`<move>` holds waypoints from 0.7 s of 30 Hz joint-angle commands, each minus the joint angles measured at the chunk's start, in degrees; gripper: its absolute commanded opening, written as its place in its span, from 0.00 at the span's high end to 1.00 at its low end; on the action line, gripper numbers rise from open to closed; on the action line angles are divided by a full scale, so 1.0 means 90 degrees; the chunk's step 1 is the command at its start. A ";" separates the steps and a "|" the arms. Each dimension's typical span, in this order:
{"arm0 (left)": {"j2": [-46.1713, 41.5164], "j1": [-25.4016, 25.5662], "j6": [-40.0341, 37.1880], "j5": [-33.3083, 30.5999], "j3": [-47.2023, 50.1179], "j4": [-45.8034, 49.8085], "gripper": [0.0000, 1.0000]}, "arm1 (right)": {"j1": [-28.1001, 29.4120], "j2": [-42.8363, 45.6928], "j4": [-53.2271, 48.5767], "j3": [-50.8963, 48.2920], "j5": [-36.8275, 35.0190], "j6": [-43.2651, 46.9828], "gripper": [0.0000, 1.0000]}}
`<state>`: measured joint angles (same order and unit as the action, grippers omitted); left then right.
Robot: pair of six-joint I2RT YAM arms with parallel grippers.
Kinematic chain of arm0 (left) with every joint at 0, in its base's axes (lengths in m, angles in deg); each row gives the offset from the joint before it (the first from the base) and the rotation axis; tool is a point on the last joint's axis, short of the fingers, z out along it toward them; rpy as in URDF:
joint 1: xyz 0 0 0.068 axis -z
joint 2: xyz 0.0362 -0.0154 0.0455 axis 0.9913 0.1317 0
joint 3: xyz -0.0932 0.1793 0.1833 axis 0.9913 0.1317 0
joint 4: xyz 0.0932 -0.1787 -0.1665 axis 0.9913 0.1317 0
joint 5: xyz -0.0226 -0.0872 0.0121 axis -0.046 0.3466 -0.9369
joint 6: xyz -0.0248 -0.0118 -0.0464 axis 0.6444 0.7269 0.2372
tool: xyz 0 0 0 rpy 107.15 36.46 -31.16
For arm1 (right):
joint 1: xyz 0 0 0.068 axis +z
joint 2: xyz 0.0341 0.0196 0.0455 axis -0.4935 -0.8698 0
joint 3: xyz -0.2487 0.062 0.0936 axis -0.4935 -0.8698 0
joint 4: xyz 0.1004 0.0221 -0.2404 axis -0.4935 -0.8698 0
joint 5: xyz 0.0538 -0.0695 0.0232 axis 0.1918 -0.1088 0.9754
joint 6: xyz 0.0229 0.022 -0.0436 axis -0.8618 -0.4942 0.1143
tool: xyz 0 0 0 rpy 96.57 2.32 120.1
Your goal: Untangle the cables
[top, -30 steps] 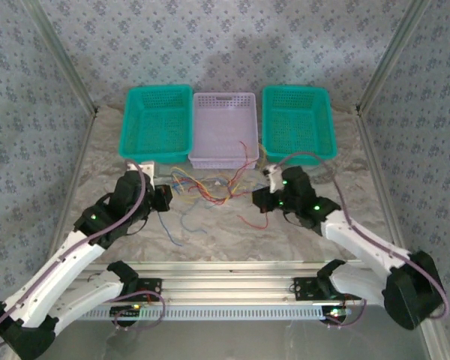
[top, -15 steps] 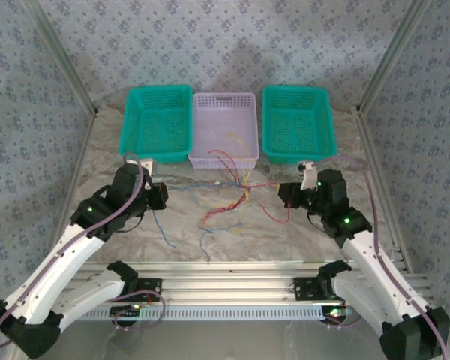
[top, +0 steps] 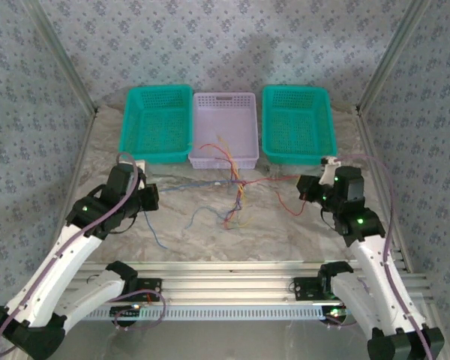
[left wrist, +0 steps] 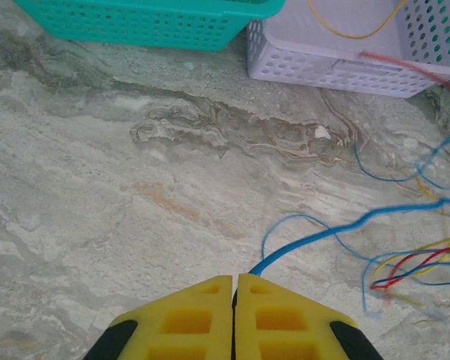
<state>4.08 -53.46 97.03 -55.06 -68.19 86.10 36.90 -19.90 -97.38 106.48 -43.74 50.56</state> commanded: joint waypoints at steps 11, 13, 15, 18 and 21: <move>-0.0351 -0.0241 -0.0337 -0.0463 -0.0092 0.0742 1.00 | -0.1167 0.0752 -0.0382 0.0509 -0.1103 -0.0913 1.00; -0.0456 -0.0242 -0.0395 -0.0093 0.0009 0.0567 1.00 | -0.1169 0.0636 -0.0247 0.0578 -0.0920 -0.0959 1.00; -0.0578 -0.0241 -0.0433 0.0319 0.0104 0.0347 1.00 | -0.1176 0.0444 -0.0088 0.0681 -0.0902 -0.0969 1.00; -0.0530 -0.0241 -0.0459 0.0611 0.0148 0.0180 1.00 | -0.1163 0.0165 0.0106 0.0846 -0.0813 -0.1047 1.00; -0.0408 -0.0231 -0.0438 0.0853 0.0201 -0.0005 1.00 | -0.1129 -0.0173 0.0255 0.1086 -0.0884 -0.1047 1.00</move>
<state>-0.29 -55.43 93.99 -51.61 -66.66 88.94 26.65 -19.77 -98.13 113.12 -51.94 42.53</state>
